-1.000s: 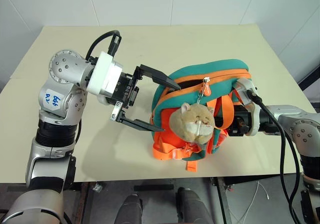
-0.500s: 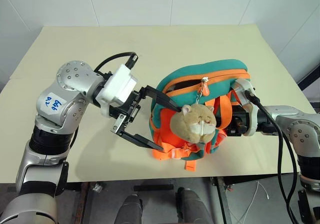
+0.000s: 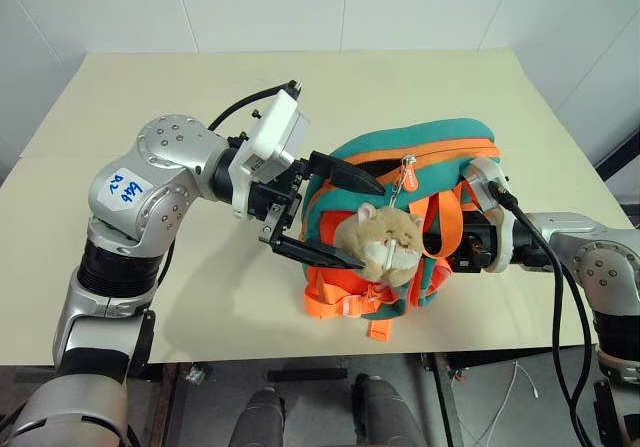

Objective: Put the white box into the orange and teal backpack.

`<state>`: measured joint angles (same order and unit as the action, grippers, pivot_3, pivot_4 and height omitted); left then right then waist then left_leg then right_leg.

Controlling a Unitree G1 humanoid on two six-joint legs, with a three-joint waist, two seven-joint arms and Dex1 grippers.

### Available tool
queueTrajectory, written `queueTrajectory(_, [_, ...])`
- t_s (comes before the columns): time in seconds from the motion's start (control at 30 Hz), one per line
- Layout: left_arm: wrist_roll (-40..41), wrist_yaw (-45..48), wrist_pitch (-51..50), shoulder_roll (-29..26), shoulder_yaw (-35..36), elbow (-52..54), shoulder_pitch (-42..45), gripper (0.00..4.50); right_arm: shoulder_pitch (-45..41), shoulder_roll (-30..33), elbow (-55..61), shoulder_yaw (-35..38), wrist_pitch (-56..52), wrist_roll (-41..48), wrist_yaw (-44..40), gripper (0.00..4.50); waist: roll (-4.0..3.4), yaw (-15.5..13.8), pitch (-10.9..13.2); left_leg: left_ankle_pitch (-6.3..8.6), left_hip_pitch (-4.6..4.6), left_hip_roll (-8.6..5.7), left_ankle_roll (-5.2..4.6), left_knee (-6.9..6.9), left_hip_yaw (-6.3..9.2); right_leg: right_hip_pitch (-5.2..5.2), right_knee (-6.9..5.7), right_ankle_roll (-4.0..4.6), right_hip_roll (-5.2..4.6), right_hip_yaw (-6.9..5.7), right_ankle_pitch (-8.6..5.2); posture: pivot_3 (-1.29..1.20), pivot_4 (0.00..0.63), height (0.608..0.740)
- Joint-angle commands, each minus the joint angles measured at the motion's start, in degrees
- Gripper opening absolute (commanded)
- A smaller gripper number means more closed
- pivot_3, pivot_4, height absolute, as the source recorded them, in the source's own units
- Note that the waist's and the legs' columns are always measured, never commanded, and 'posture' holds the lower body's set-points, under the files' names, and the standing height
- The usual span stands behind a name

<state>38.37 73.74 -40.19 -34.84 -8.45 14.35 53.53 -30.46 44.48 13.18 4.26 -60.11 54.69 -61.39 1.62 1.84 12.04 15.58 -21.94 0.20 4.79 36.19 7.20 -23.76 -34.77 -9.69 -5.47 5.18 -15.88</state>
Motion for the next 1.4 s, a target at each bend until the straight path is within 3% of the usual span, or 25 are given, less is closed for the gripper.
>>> queueTrajectory(0.03, [2.1,2.2,-2.5,-0.7,-1.7,2.8,1.3,4.48,0.4,-0.5,0.9,-0.3,-0.3,0.4,0.4,0.1,0.0,0.0,0.0,0.0,0.0,0.0,0.0,0.0,0.0,0.0,0.01,0.0,0.0,0.0,0.0,0.0,0.15,0.74])
queueTrajectory(0.2, [3.6,2.5,-5.7,0.0,-3.0,3.3,2.5,4.48,0.3,-0.9,1.0,-0.5,-0.2,0.3,0.7,0.1,0.0,0.0,0.0,0.0,0.0,0.0,0.0,0.01,0.0,0.0,0.01,0.0,0.0,0.0,0.0,0.0,0.15,0.74])
queueTrajectory(0.6, [-1.3,-4.3,-15.7,-3.6,-8.1,3.8,7.0,4.48,0.8,-0.9,1.4,-0.1,-0.3,0.7,1.3,0.1,0.0,-0.1,0.0,0.0,0.04,0.0,0.0,0.02,0.0,0.05,0.01,0.0,0.0,0.0,0.0,0.0,0.15,0.74])
queueTrajectory(0.8, [-2.0,-11.5,-21.0,-0.3,-9.5,4.9,8.6,4.48,0.2,-1.4,1.0,-0.6,0.0,0.5,1.3,0.1,0.0,-0.2,0.0,0.0,0.05,0.0,0.0,0.03,0.0,0.09,0.02,0.0,0.0,0.0,0.0,0.0,0.15,0.74])
queueTrajectory(1.13, [-12.5,-15.0,-11.9,-2.4,-12.4,3.1,10.2,4.48,1.1,-1.5,1.8,0.1,-0.4,0.8,1.7,0.1,0.0,-0.3,0.0,-0.02,0.06,-0.01,0.02,0.04,0.0,0.1,0.04,0.0,0.0,0.0,0.0,0.0,0.15,0.74])
queueTrajectory(1.4, [-11.1,-15.1,-13.8,0.9,-12.2,3.5,8.9,4.48,0.8,-2.0,1.5,0.0,-0.1,0.5,1.8,0.1,0.0,-0.4,0.0,-0.01,-0.01,-0.04,0.0,0.01,0.04,0.13,0.2,-0.05,-0.02,0.0,0.03,0.0,0.15,0.74])
